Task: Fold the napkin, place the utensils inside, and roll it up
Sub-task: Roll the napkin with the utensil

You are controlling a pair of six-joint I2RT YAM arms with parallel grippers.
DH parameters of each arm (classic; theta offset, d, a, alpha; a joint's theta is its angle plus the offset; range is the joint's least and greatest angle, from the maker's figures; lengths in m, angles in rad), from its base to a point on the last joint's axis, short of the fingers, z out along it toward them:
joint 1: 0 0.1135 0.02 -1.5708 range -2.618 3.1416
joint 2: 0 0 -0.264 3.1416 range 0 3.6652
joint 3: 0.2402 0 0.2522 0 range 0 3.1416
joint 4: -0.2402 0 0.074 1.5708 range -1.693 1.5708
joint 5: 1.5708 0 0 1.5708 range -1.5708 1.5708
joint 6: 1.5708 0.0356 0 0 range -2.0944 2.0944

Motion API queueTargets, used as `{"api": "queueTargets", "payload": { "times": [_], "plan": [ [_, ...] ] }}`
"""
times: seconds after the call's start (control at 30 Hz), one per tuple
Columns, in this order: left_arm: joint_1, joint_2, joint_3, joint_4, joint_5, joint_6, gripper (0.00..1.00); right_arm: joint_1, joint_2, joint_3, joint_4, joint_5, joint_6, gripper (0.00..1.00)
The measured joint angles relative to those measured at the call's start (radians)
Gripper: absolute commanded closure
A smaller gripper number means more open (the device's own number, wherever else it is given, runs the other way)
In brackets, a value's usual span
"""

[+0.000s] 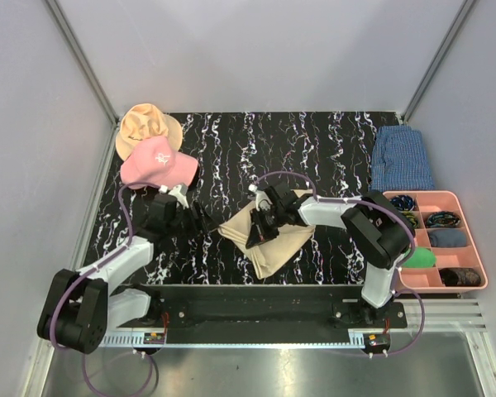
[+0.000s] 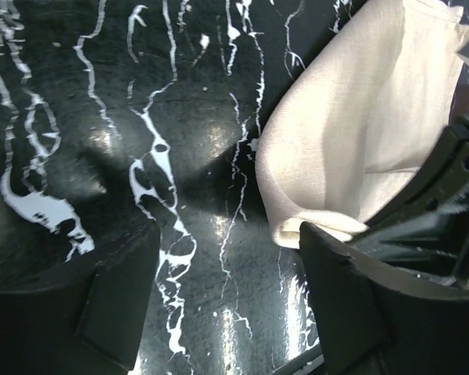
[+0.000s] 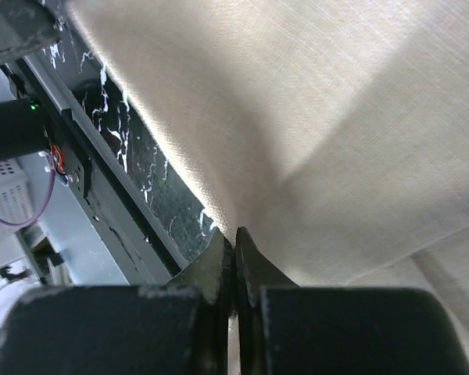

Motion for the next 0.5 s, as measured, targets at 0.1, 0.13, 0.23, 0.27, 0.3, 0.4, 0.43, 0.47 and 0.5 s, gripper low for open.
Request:
{"api": "queueTargets", "payload": {
  "times": [0.1,0.13,0.23,0.27,0.3,0.4,0.43,0.47,0.5],
  "plan": [
    [-0.015,0.025,0.000,0.029,0.014,0.001,0.33,-0.026,0.024,-0.018,0.034,-0.031,0.017,1.00],
    [-0.020,0.032,0.000,0.039,0.018,0.000,0.34,-0.033,0.036,-0.024,0.047,-0.044,0.022,1.00],
    [-0.041,0.049,0.000,0.067,0.038,-0.004,0.36,-0.051,0.064,-0.036,0.076,-0.076,0.040,1.00],
    [-0.050,0.056,0.000,0.080,0.048,-0.005,0.37,-0.053,0.068,-0.038,0.086,-0.087,0.045,1.00],
    [-0.056,0.062,0.000,0.092,0.057,-0.008,0.37,-0.058,0.071,-0.040,0.094,-0.094,0.048,1.00],
    [-0.075,0.089,0.000,0.130,0.090,-0.023,0.39,-0.070,0.080,-0.048,0.119,-0.118,0.056,1.00],
    [-0.081,0.100,0.000,0.146,0.101,-0.030,0.39,-0.074,0.085,-0.048,0.126,-0.126,0.059,1.00],
    [-0.085,0.112,0.000,0.163,0.114,-0.037,0.39,-0.077,0.088,-0.048,0.131,-0.131,0.061,1.00],
    [-0.090,0.126,0.000,0.182,0.127,-0.047,0.40,-0.080,0.091,-0.048,0.137,-0.136,0.063,1.00]
  ]
}}
